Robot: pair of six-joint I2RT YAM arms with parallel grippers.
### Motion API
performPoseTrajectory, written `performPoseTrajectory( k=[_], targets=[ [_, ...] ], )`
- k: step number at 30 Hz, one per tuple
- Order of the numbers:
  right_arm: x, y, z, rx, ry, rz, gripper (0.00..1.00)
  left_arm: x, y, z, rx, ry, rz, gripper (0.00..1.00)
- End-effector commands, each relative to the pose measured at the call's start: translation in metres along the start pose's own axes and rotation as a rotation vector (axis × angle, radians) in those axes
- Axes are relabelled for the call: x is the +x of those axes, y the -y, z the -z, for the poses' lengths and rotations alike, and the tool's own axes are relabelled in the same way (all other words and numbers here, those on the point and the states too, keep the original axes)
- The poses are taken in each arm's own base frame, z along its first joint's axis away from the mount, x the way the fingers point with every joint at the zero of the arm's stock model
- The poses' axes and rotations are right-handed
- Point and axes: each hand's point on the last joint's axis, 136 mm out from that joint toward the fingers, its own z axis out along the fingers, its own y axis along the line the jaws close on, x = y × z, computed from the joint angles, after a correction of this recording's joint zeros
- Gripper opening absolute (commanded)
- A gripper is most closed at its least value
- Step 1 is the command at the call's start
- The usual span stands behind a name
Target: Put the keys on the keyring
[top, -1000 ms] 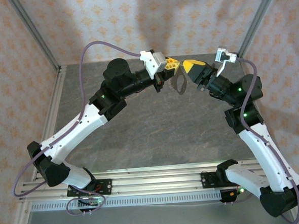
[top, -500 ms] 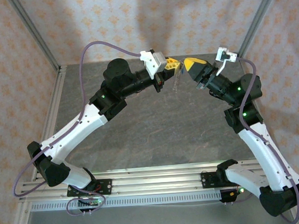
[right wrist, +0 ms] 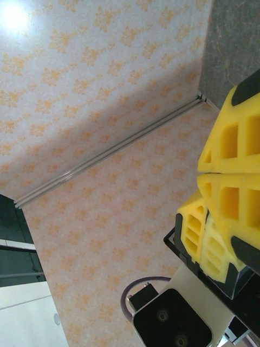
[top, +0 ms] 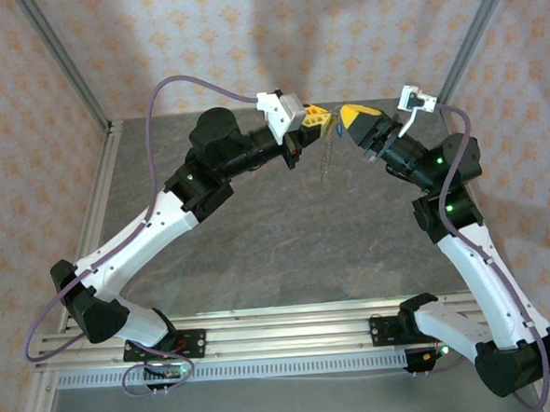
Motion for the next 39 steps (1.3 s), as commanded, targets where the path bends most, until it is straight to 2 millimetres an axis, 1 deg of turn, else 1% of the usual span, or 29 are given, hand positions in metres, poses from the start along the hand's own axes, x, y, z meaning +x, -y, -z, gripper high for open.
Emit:
performPoseTrajectory(
  k=[1,9,19,21,22,24,26,29,35,39],
  targets=[
    [0.006,0.004,-0.003,-0.016,-0.020,-0.013,0.00,-0.047,0.004,0.013,-0.009,0.145,-0.019,0.00],
    [0.018,0.007,-0.007,-0.040,-0.084,-0.036,0.00,-0.045,-0.003,0.009,-0.042,0.146,0.003,0.00],
    [0.018,0.017,-0.010,-0.019,-0.092,-0.062,0.01,-0.040,-0.006,0.004,-0.044,0.137,0.032,0.00],
    [0.017,0.021,-0.009,-0.003,-0.084,-0.067,0.13,-0.037,-0.006,0.002,-0.048,0.131,0.041,0.00],
    [0.017,0.023,-0.008,0.005,-0.082,-0.069,0.16,-0.037,-0.007,0.001,-0.050,0.131,0.043,0.00],
    [0.015,0.027,-0.005,0.024,-0.074,-0.068,0.27,-0.034,-0.009,0.000,-0.058,0.127,0.050,0.00],
    [0.013,0.031,-0.002,0.046,-0.064,-0.069,0.36,-0.030,-0.010,-0.001,-0.064,0.120,0.056,0.00],
    [0.010,0.035,0.002,0.067,-0.050,-0.071,0.41,-0.025,-0.012,-0.003,-0.076,0.110,0.063,0.00],
    [0.005,0.041,0.011,0.114,-0.014,-0.077,0.44,-0.015,-0.016,-0.007,-0.093,0.091,0.085,0.00],
    [-0.001,0.032,0.014,0.100,0.009,-0.083,0.49,-0.009,-0.023,-0.009,-0.105,0.085,0.115,0.00]
  ],
)
